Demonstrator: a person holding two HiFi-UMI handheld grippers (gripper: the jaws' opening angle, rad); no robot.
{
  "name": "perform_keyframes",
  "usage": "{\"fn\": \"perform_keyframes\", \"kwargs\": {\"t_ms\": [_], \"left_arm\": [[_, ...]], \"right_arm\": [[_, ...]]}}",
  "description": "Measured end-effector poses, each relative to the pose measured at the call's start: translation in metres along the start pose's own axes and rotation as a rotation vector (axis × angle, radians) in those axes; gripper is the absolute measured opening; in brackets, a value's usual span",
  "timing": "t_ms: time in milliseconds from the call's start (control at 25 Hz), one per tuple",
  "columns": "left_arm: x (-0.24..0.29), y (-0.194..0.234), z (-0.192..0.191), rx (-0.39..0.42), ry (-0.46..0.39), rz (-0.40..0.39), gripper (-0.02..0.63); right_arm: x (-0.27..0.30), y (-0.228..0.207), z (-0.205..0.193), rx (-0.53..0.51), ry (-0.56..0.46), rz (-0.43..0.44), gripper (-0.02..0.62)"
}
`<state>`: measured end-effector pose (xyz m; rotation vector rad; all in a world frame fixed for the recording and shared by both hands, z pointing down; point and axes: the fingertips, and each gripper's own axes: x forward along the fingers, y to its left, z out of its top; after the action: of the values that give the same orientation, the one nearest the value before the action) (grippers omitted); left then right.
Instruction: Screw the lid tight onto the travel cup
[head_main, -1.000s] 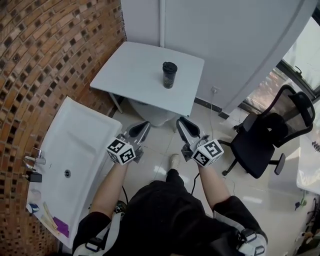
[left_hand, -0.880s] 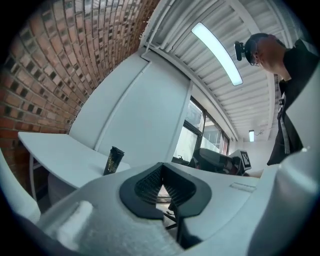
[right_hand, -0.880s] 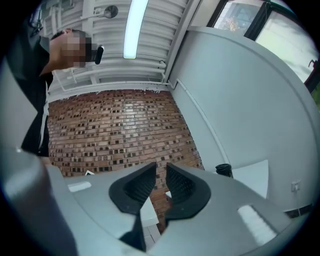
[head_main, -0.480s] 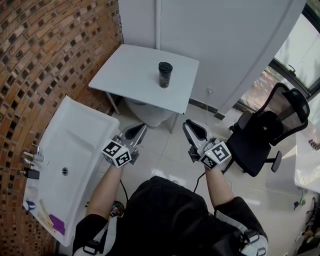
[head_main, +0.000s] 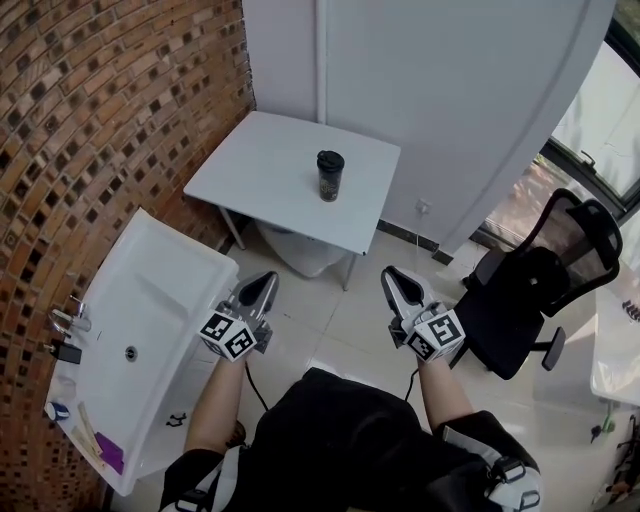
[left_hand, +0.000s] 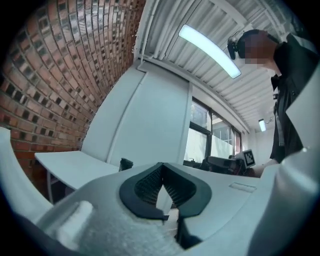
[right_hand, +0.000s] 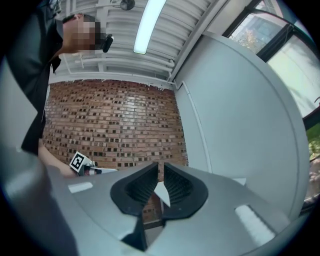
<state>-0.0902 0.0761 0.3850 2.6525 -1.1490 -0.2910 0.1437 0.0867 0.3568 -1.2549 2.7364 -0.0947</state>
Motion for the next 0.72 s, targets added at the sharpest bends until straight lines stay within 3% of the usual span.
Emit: {"fn": "perform_keyframes", "kwargs": {"t_ms": [240, 440, 720], "left_arm": [[-0.006, 0.006, -0.015, 0.019, 0.012, 0.041, 0.002], [0.007, -0.016, -0.008, 0.073, -0.004, -0.001, 0.002], [0.006, -0.028, -0.004, 0.049, -0.006, -0.021, 0.002]], "right_arm": [[0.002, -0.013, -0.009, 0.033, 0.000, -0.055, 0.011], [0.010, -0.007, -0.010, 0.002, 0.013, -0.020, 0.005], [0.018, 0.004, -0.007, -0.005, 0.014, 0.005, 0.005]]}}
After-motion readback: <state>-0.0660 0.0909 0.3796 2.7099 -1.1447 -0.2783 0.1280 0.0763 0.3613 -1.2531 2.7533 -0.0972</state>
